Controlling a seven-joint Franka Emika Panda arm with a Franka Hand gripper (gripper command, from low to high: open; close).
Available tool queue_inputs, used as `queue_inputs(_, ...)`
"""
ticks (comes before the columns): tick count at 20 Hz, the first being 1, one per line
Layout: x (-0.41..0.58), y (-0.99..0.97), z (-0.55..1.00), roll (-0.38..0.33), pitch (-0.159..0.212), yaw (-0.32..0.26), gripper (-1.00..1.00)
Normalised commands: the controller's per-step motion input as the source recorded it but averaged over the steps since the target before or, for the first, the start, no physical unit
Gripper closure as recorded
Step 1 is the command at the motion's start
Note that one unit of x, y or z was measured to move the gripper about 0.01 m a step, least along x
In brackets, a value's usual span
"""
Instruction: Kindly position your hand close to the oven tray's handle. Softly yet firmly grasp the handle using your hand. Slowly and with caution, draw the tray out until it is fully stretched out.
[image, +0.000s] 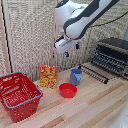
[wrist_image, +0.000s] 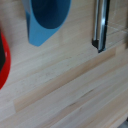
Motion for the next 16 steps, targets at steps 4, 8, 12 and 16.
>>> queue_inputs(4, 0.136, -0.25, -0.17, -0.315, 0.0, 0.129, -1.0)
queue_inputs(8, 0.222, -0.19, -0.15, -0.316, 0.0, 0.13, -1.0)
queue_inputs(12, 0.152, -0.25, -0.15, -0.315, 0.0, 0.12, -1.0)
queue_inputs(16, 0.0, -0.48, -0.06, -0.302, 0.0, 0.087, -1.0)
